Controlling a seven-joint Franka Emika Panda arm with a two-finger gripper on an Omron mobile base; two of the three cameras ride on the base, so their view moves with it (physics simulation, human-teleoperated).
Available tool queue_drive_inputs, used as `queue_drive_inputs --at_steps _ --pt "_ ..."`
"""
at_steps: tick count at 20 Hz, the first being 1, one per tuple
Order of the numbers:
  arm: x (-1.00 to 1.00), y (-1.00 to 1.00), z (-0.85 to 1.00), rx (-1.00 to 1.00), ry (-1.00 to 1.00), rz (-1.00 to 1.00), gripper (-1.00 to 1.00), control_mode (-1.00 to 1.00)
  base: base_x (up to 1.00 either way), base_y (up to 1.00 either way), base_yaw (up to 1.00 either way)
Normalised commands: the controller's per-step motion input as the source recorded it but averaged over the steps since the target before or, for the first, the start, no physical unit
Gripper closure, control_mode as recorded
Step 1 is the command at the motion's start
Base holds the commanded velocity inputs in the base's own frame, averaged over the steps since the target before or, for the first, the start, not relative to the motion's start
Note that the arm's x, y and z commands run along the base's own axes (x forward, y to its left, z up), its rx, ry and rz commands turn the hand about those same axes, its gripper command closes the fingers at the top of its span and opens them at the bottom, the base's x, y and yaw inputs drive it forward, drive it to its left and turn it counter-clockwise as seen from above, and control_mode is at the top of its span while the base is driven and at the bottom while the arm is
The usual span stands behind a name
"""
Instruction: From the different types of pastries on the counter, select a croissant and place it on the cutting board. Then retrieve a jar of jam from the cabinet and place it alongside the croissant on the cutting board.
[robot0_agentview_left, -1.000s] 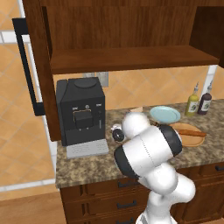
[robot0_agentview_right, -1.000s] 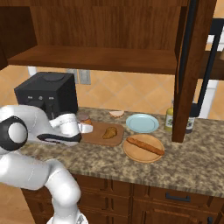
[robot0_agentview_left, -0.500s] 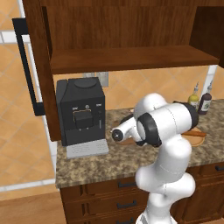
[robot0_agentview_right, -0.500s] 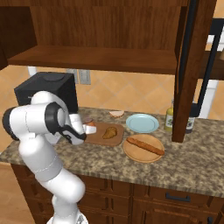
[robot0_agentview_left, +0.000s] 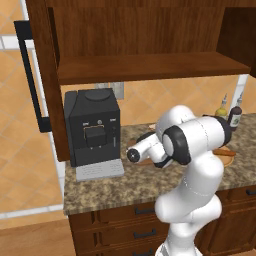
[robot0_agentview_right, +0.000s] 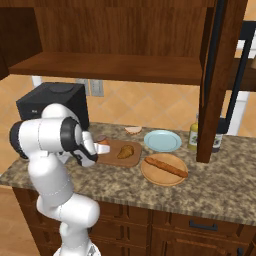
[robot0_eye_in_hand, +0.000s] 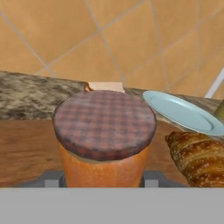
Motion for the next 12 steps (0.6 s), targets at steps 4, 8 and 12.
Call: queue_drive_inputs --at_steps 4,8,12 --pt "0.07 -0.13 -0.08 0.00 0.02 0.00 1.00 -1.00 0.00 0.00 0.00" --pt "0.25 -0.07 -0.32 0.00 0.02 0.00 1.00 -1.00 0.00 0.00 0.00" --pt "0.39 0.00 -0.54 0.00 0.00 0.00 1.00 -1.00 0.00 0.00 0.00"
